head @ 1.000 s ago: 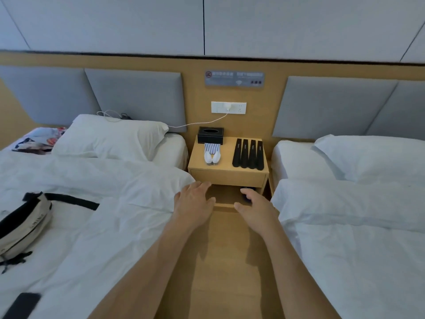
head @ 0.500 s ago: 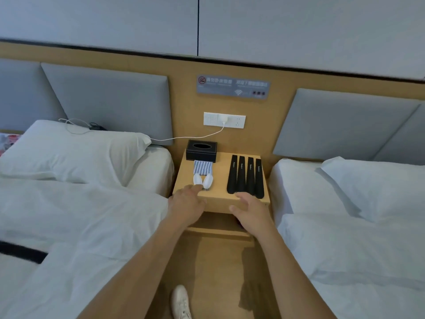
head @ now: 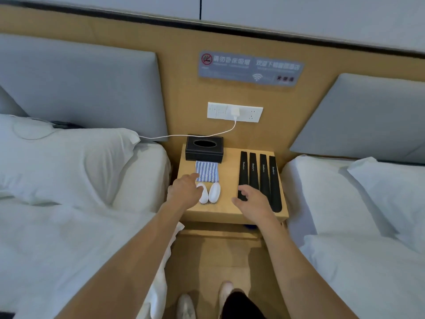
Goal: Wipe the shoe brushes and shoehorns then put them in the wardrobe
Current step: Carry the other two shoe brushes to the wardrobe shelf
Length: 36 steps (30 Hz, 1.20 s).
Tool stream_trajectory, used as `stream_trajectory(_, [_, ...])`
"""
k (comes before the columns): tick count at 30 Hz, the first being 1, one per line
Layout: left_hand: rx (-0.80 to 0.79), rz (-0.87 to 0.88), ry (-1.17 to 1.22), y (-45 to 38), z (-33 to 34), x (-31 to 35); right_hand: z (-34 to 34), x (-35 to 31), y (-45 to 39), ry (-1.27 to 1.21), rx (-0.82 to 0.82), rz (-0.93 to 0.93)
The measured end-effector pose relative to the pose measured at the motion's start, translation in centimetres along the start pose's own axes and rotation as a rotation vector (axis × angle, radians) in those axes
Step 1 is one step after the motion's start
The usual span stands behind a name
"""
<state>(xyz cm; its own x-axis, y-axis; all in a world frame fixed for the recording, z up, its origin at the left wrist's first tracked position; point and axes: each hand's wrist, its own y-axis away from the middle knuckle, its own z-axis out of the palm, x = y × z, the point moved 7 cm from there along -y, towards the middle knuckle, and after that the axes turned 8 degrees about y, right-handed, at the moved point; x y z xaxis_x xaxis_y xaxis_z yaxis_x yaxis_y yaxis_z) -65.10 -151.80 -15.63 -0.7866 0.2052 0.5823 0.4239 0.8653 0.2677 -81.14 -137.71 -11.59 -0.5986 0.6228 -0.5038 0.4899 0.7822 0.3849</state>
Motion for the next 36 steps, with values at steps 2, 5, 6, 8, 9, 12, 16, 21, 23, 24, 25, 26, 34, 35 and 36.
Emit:
stream_trajectory(2, [-0.038, -0.05, 0.077, -2.4, 0.7, -1.3, 1.1, -0.1, -3.2, 0.003, -0.047, 0.027])
stream_trajectory(5, [-0.081, -0.171, 0.244, -5.6, 2.3, -3.8, 3.0, 0.0, -8.0, -0.02, -0.105, 0.066])
stream_trajectory(6, [-0.089, -0.224, 0.307, -6.6, 2.8, -4.6, 3.7, 0.1, -9.7, -0.036, -0.129, 0.082])
stream_trajectory(8, [-0.099, -0.342, 0.426, -8.7, 3.9, -6.2, 5.1, 0.6, -13.0, -0.075, -0.19, 0.117])
stream_trajectory(9, [-0.106, -0.414, 0.497, -9.7, 4.5, -6.9, 5.8, 0.9, -14.7, -0.097, -0.226, 0.14])
stream_trajectory(12, [-0.155, -0.595, 0.721, -12.2, 7.1, -8.5, 8.3, 1.8, -19.2, -0.123, -0.315, 0.223])
stream_trajectory(16, [-0.182, -0.724, 0.809, -15.0, 10.3, -9.3, 12.0, 3.8, -24.0, -0.122, -0.426, 0.344])
stream_trajectory(21, [-0.207, -0.832, 0.866, -17.2, 13.7, -10.1, 16.3, 5.7, -27.0, -0.253, -0.526, 0.545])
stream_trajectory(23, [-0.236, -0.872, 0.869, -17.5, 14.7, -10.3, 17.6, 6.3, -27.3, -0.341, -0.56, 0.639])
stream_trajectory(24, [-0.244, -0.885, 0.881, -17.6, 15.1, -10.4, 18.1, 6.5, -27.5, -0.39, -0.573, 0.674])
stream_trajectory(25, [-0.246, -0.898, 0.894, -17.7, 15.4, -10.4, 18.5, 6.7, -27.6, -0.436, -0.586, 0.699])
stream_trajectory(26, [-0.245, -0.913, 0.905, -17.8, 15.6, -10.4, 18.9, 6.8, -27.7, -0.479, -0.6, 0.719])
stream_trajectory(34, [-0.139, -0.912, 1.015, -16.8, 13.4, -10.5, 18.6, 6.0, -28.7, -0.631, -0.505, 0.736])
stream_trajectory(35, [-0.109, -0.915, 1.036, -16.4, 12.5, -10.6, 18.2, 5.4, -28.7, -0.634, -0.499, 0.705])
stream_trajectory(36, [-0.081, -0.912, 1.052, -16.0, 11.5, -10.6, 17.7, 4.6, -28.7, -0.631, -0.498, 0.665])
